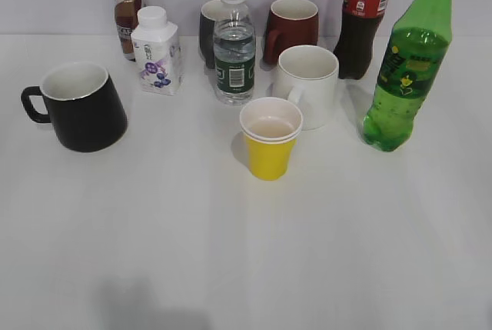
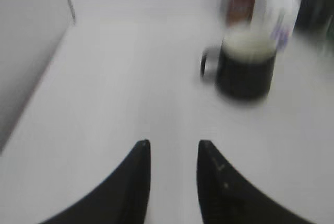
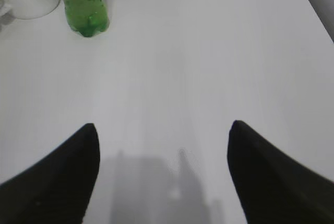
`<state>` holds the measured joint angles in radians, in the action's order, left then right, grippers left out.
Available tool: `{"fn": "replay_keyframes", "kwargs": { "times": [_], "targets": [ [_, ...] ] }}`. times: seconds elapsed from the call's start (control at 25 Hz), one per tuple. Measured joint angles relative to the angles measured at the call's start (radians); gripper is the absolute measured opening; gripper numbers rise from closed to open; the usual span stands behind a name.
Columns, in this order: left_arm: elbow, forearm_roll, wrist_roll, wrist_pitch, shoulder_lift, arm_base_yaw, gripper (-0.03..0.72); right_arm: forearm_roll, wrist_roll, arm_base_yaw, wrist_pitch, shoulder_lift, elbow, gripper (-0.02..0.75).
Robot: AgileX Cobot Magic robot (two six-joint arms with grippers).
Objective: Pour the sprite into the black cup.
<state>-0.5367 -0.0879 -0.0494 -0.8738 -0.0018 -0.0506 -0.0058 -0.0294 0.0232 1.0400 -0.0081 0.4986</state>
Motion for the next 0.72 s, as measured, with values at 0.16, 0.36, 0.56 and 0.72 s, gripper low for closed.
{"fn": "replay_keyframes", "kwargs": {
  "times": [0.16,0.36,0.56,0.72],
  "targets": [
    [0.071,-0.030,0.000,0.561,0.091,0.000,0.241,0.000,0.000,0.000,0.000,0.000,0.000,0.571],
    [0.227,-0.051,0.000,1.072,0.390,0.000,0.241,0.000,0.000,0.000,0.000,0.000,0.000,0.571],
    [0.261,-0.051,0.000,1.323,0.788,0.000,0.241,0.000,0.000,0.000,0.000,0.000,0.000,0.571],
    [0.261,-0.051,0.000,1.471,1.097,0.000,0.241,0.000,0.000,0.000,0.000,0.000,0.000,0.571]
  ]
}}
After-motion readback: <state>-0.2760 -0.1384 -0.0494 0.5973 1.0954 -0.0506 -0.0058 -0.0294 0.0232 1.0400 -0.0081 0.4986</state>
